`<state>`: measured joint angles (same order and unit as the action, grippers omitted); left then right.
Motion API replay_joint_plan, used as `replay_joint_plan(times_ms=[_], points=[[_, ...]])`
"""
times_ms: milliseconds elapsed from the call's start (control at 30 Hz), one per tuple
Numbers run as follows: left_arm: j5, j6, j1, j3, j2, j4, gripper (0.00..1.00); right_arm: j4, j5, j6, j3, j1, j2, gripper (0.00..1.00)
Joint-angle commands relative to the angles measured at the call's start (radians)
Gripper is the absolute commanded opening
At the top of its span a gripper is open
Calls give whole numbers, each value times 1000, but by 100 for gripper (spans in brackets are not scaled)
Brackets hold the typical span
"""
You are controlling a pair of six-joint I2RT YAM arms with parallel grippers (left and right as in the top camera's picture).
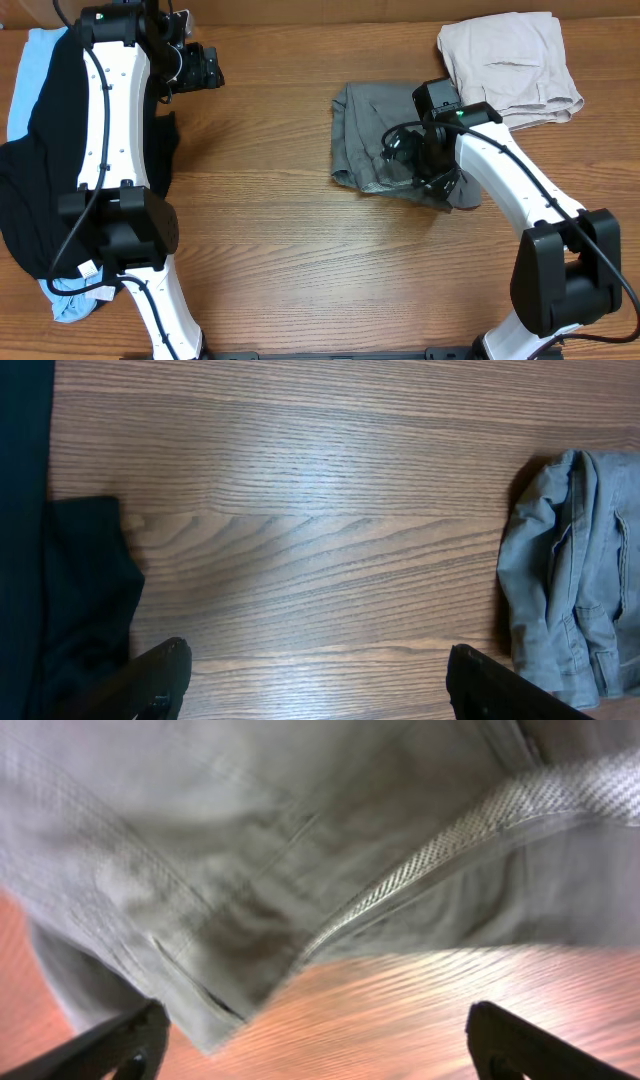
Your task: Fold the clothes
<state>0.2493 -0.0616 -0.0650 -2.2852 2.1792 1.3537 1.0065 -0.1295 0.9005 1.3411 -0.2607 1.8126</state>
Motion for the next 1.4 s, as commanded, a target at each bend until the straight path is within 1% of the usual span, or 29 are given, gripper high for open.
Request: replay_joint_plan(times_ms=[0, 67, 167, 233, 367, 467, 600, 667, 733, 833, 900, 967, 1000, 1067, 1133, 1167, 1333, 1367], points=[[-6, -13, 7, -21, 3, 0, 84, -11, -4, 370, -54, 2, -17, 100], [-5, -13, 7, -21, 3, 0, 84, -29, 7, 452, -85, 2, -17, 100], [-5, -13, 7, -21, 3, 0, 84, -45, 98, 492, -117, 2, -17, 100], [-5, -13, 7, -21, 3, 0, 84, -72, 166, 491, -140, 2, -17, 100], [-5, -14, 7, -21, 3, -2, 83, -156, 197, 484, -184, 1, -16, 98], [-5, -14, 8, -21, 3, -1, 82, -223, 208, 478, -224, -3, -15, 95], [-5, -14, 8, -21, 3, -1, 82, -354, 207, 400, -288, -3, -15, 93], [-6, -14, 8, -21, 3, -1, 82, -438, 207, 315, -318, -3, -15, 93], [-5, -14, 8, -21, 3, 0, 80, -501, 208, 250, -349, -3, -15, 90], [-5, -14, 9, -21, 3, 3, 79, -571, 208, 227, -401, -4, -9, 86], [-5, -14, 9, -21, 3, 4, 79, -594, 207, 228, -430, -4, 0, 82], [-5, -14, 10, -21, 3, 3, 78, -601, 207, 228, -455, -3, 13, 74], [-6, -21, 10, -21, 3, 3, 78, -599, 207, 227, -463, -3, 19, 69], [-5, -34, 13, -21, 3, 2, 77, -583, 206, 228, -471, 6, 29, 51], [-5, -41, 18, -21, 3, 2, 77, -555, 203, 227, -471, 19, 30, 39], [-6, -40, 20, -21, 3, 2, 77, -547, 197, 217, -471, 23, 30, 34], [-8, -40, 34, -21, 3, 3, 77, -555, 130, 35, -470, 48, 30, 25], [-13, -40, 36, -21, 3, 3, 78, -551, 111, 8, -470, 57, 30, 22]])
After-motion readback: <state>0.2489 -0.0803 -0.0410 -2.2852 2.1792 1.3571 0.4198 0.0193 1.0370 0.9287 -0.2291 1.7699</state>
